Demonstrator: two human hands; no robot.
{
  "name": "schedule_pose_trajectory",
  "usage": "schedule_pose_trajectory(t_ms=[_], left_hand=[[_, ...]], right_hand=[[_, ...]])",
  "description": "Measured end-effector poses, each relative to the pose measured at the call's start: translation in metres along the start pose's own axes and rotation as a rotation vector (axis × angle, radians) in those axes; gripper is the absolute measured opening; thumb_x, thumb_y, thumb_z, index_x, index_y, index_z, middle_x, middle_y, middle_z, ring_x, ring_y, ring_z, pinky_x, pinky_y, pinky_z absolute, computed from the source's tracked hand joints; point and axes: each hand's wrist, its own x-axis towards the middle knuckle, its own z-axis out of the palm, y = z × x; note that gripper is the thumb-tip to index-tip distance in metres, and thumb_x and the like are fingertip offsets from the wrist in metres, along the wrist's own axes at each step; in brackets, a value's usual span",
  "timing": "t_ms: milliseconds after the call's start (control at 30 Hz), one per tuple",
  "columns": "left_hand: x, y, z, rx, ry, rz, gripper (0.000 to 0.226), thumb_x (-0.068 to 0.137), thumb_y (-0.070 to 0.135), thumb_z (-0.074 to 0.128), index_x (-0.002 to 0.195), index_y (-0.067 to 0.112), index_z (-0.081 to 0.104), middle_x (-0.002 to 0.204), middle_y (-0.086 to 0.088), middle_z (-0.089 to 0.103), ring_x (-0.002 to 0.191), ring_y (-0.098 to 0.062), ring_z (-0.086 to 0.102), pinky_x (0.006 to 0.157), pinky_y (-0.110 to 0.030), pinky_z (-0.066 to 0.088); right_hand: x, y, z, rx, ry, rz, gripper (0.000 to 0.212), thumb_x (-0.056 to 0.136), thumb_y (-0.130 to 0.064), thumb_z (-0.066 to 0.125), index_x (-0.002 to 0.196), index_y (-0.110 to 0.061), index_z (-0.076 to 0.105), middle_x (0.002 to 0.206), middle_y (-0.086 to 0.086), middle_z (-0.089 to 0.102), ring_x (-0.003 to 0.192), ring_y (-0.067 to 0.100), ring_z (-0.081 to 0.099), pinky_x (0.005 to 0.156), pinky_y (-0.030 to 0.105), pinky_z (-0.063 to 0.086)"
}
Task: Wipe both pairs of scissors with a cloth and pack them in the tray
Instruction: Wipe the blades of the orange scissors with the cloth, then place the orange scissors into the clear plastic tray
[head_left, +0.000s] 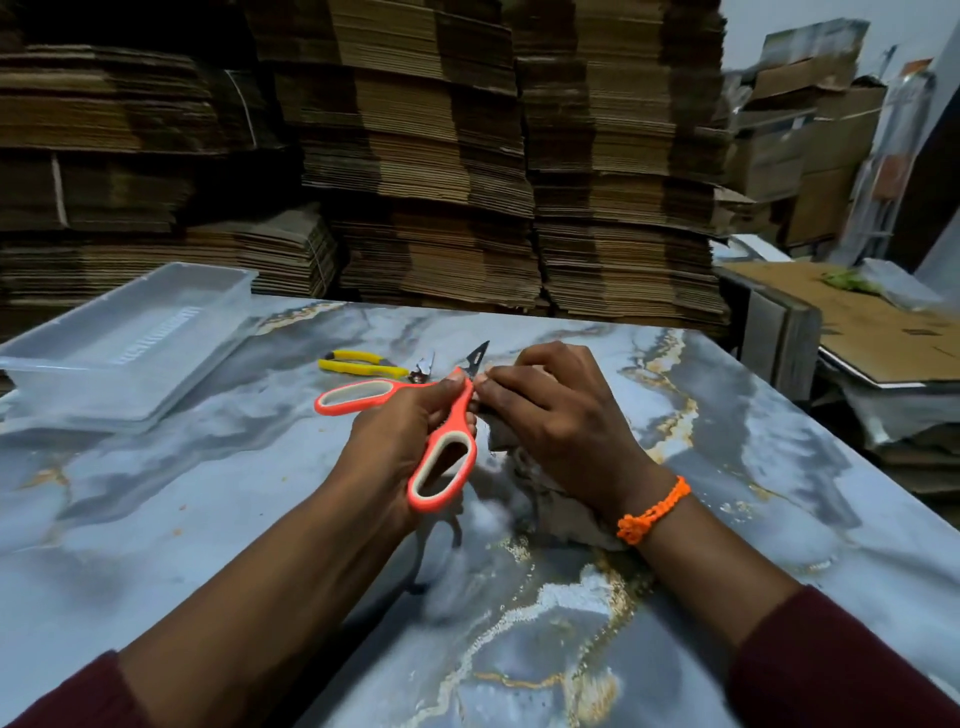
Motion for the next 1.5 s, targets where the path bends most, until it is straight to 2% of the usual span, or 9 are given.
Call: schedule_pose_trajectory(t_ms=[167,567,733,867,967,1033,1167,1333,1500], left_hand=[[-0.003,0.008,0.003,0.005,-0.033,-0.009,0.018,0.101,0.011,0.058,0.087,0.0,0.062,0.068,-0.01,0.059,0.042,-0.01,0.054,0.042,-0.014,0.048],[-0.011,0.009,-0.003,0.415,0.064,0.352,0.031,0.092,0.039,0.072,0.094,0.009,0.077,0.079,-0.008,0.075,0.07,-0.019,0.07,0.054,-0.022,0.053],[-0.012,0.008,0.0,0.48,0.076,0.395,0.034,0.095,0.041,0.068,0.103,0.008,0.073,0.087,-0.013,0.078,0.072,-0.031,0.075,0.062,-0.036,0.064],[-0.002,0.005,-0.006,0.801,0.156,0.733,0.025,0.095,0.04,0.069,0.096,0.016,0.077,0.081,-0.008,0.074,0.069,-0.023,0.073,0.063,-0.023,0.059],[0.007,0.011,-0.012,1.146,0.207,1.03,0.024,0.093,0.024,0.074,0.116,0.027,0.077,0.087,0.006,0.056,0.074,-0.005,0.061,0.066,-0.007,0.042],[0.011,0.013,-0.017,1.276,0.182,1.071,0.036,0.09,0.017,0.077,0.125,0.024,0.074,0.092,0.005,0.049,0.078,-0.01,0.055,0.068,-0.008,0.038],[0.008,0.015,-0.018,1.309,0.164,0.925,0.044,0.083,0.012,0.082,0.126,0.02,0.074,0.097,0.001,0.06,0.083,-0.012,0.061,0.072,-0.009,0.042],[0.004,0.025,-0.01,0.422,0.052,0.394,0.046,0.091,-0.008,0.065,0.133,0.009,0.059,0.124,-0.006,0.07,0.094,-0.019,0.074,0.087,-0.035,0.057],[0.003,0.006,-0.006,0.299,0.012,0.28,0.021,0.103,0.004,0.053,0.112,-0.001,0.07,0.077,-0.005,0.076,0.064,-0.01,0.07,0.06,-0.02,0.055]], right_hand=[[-0.005,0.015,-0.006,-0.03,0.036,0.043,0.02,0.095,-0.019,0.074,0.112,-0.009,0.078,0.117,0.003,0.076,0.104,0.03,0.059,0.083,0.044,0.045],[-0.039,0.08,-0.018,0.193,0.013,0.758,0.016,0.093,-0.024,0.074,0.106,-0.018,0.081,0.101,0.005,0.062,0.101,0.032,0.055,0.08,0.046,0.053],[-0.05,0.102,-0.037,0.262,-0.148,0.974,0.022,0.091,-0.006,0.075,0.112,-0.013,0.079,0.084,0.002,0.059,0.078,0.021,0.061,0.07,0.019,0.045],[-0.047,0.094,-0.048,0.101,-0.281,1.135,0.045,0.093,0.005,0.058,0.134,-0.01,0.067,0.124,0.021,0.07,0.115,0.037,0.065,0.097,0.039,0.051],[0.001,0.042,-0.062,0.759,-0.052,1.313,0.035,0.1,-0.035,0.064,0.125,-0.011,0.07,0.112,0.021,0.073,0.092,0.03,0.073,0.077,0.04,0.062],[0.027,0.008,-0.065,1.323,-0.32,1.396,0.061,0.092,-0.06,0.057,0.115,-0.005,0.07,0.101,0.024,0.075,0.079,0.03,0.073,0.062,0.034,0.06],[0.029,-0.02,-0.047,1.288,-0.496,1.265,0.036,0.101,-0.033,0.062,0.102,0.001,0.072,0.066,0.006,0.064,0.056,0.014,0.05,0.048,0.02,0.042],[0.016,-0.025,-0.024,0.997,-0.303,1.298,0.047,0.108,-0.042,0.045,0.085,-0.007,0.065,0.053,-0.002,0.056,0.048,0.012,0.049,0.046,0.024,0.039],[0.027,-0.065,-0.012,0.635,-0.424,1.027,0.053,0.111,-0.039,0.032,0.077,-0.014,0.063,0.071,0.003,0.065,0.071,0.026,0.063,0.069,0.041,0.051]])
